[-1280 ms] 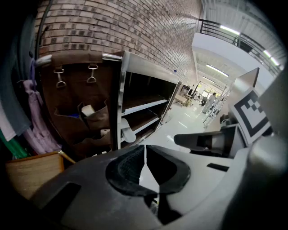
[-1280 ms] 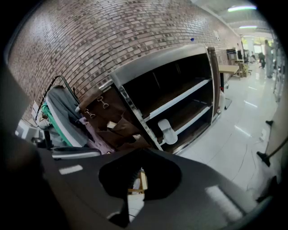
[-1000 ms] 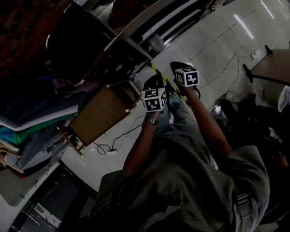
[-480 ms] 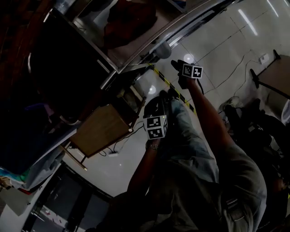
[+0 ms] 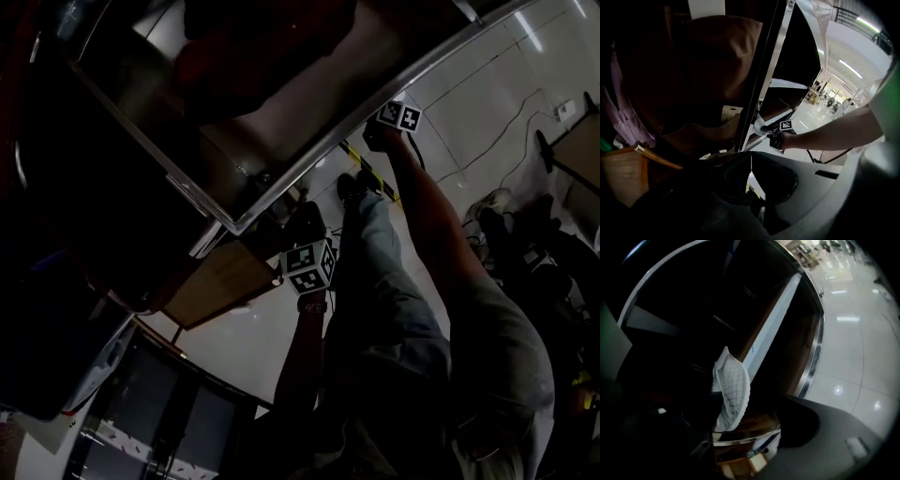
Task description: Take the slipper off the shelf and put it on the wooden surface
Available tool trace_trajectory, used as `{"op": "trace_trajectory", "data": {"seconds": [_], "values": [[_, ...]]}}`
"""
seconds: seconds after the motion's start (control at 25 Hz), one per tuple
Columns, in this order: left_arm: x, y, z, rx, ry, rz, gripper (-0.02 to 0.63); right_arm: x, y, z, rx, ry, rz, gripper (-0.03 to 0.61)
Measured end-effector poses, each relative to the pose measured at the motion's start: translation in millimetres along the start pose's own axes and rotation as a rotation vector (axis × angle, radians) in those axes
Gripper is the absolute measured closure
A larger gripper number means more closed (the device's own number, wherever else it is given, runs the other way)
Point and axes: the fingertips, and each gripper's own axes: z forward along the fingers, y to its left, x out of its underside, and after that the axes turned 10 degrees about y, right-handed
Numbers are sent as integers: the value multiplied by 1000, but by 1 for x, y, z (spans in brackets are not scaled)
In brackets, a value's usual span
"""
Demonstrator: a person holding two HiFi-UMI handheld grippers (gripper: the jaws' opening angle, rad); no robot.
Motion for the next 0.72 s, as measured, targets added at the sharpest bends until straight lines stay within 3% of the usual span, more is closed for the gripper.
{"op": "trace_trajectory", "data": {"seconds": [0.04,0.16,0.32,0.52,0.72], "values": [[-1,-2,-1,6,-5,-5,607,1,4,3,-49,-1,36,231],[-6,-10,-1,34,-14,4,607,0,31,3,-170,-13,81,435],[-10,-19,-7,52,-25,29,607,-4,61,-18,-170,-37,-30,520],[-25,-42,-30,65,-58,69,607,-2,87,-96,-33,-81,-101,531],[-45,-76,-77,76,-115,98,607,22,101,-208,232,-25,-344,534]]}}
